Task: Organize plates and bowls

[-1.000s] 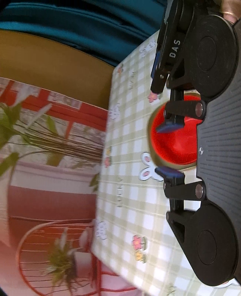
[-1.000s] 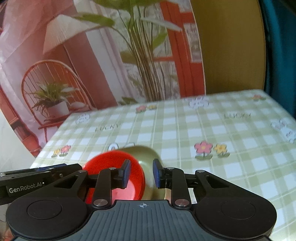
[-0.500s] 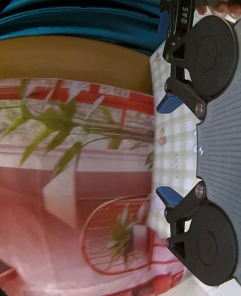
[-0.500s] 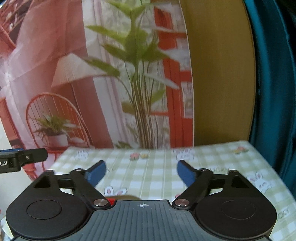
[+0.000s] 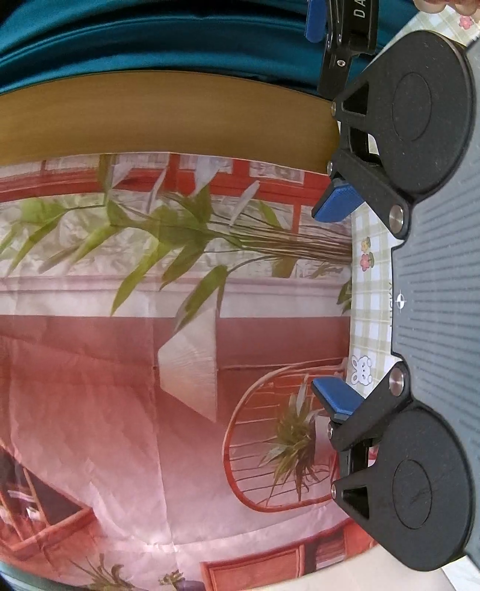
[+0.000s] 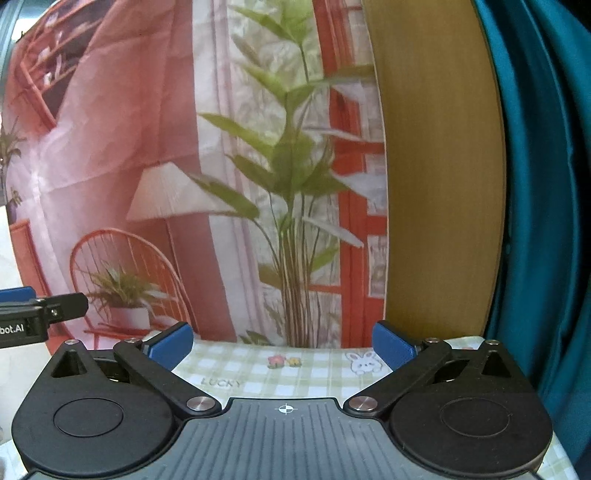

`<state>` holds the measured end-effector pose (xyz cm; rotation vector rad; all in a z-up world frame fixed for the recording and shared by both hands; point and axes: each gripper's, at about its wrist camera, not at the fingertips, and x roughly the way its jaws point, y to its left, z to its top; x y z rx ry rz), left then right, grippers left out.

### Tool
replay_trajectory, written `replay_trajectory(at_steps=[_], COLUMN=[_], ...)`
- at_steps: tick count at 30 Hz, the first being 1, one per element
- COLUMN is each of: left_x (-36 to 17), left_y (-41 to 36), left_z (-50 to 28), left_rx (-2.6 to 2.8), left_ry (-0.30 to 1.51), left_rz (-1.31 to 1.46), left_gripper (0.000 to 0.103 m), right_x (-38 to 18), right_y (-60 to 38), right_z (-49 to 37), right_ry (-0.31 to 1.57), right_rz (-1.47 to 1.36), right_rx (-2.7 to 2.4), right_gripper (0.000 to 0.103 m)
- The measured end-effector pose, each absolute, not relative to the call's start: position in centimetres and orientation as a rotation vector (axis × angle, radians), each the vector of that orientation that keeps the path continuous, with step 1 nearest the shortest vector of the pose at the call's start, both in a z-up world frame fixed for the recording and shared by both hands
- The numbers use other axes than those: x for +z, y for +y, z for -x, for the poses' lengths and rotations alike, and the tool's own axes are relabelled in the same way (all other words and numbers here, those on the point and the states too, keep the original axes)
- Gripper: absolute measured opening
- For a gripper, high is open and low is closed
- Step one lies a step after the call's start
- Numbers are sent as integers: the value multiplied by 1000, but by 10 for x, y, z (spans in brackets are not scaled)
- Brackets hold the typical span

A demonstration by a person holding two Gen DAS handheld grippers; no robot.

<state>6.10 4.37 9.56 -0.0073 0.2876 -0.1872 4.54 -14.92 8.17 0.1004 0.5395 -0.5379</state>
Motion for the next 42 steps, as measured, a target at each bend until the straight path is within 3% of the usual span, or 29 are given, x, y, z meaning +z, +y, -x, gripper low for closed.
replay_trajectory(at_steps=[11,42], left_x=[112,117], left_y=[43,41], left_z=[-47,-41], left_rx=[-180,-191], left_ry=[245,254], left_rz=[-4,-9], left_gripper=[92,92], right_x=[110,118], right_y=[-139,-143], right_z=[-34,-26], right_ry=[488,474], right_rz=[-96,-107], right_rx=[-544,-545], right_gripper=[103,103])
